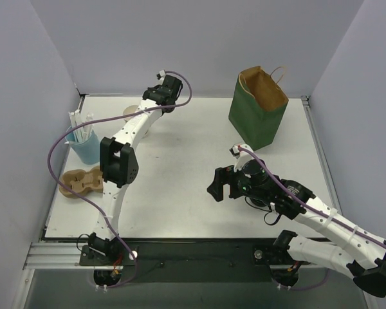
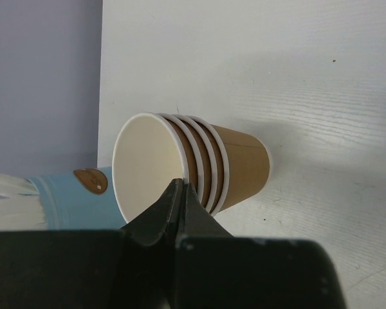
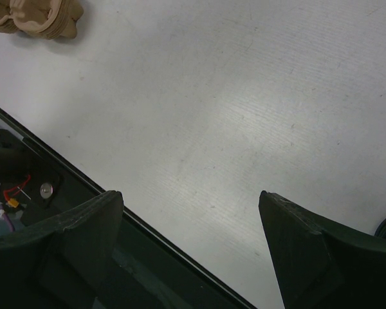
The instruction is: Pack the takeout coffee
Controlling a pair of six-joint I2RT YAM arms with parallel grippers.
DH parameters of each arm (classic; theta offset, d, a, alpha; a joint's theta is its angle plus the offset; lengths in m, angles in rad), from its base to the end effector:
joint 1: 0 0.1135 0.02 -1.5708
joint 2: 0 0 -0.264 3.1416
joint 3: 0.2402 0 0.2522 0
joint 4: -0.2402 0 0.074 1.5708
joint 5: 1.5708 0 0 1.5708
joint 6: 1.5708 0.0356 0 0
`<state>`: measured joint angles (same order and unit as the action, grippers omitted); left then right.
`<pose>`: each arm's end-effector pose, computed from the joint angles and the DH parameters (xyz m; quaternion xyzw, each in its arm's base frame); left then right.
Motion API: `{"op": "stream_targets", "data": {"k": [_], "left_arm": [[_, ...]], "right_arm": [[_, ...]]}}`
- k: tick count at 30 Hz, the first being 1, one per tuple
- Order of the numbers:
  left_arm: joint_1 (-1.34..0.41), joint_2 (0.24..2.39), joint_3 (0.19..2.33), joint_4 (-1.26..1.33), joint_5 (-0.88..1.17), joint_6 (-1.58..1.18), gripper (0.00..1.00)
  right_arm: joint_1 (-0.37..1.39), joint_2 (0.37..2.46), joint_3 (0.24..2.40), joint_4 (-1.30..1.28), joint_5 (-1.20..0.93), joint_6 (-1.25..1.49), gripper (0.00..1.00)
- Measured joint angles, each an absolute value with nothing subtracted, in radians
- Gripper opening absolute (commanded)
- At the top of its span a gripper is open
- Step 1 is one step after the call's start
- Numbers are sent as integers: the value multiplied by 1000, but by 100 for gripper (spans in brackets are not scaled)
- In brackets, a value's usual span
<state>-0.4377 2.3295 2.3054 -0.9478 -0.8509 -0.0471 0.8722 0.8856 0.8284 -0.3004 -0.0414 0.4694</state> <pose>0.4668 -0.1889 0.2787 0.0495 0.8774 0.3183 0.3555 0.1298 0.1568 0.3255 -0.1759 0.8025 0.3676 0.4359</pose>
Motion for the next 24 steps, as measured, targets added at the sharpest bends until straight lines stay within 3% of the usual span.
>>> {"op": "stream_targets", "data": {"k": [11,17,20,24], "left_arm": [[-443,2337,2288,-938,-934,-40,0],[-408,2313,2333,-937,-819,-69,0],[-415,2272,2259,-906,-870,-49,0],[-442,2312,2310,-949,-826,-78,0]], "right_arm": [[872,888,829,-303,-41,469,90],[872,889,829,-305,-41,467,90],[872,889,829,-304,-41,467,90],[872,889,829,-304,-41,467,90]]}}
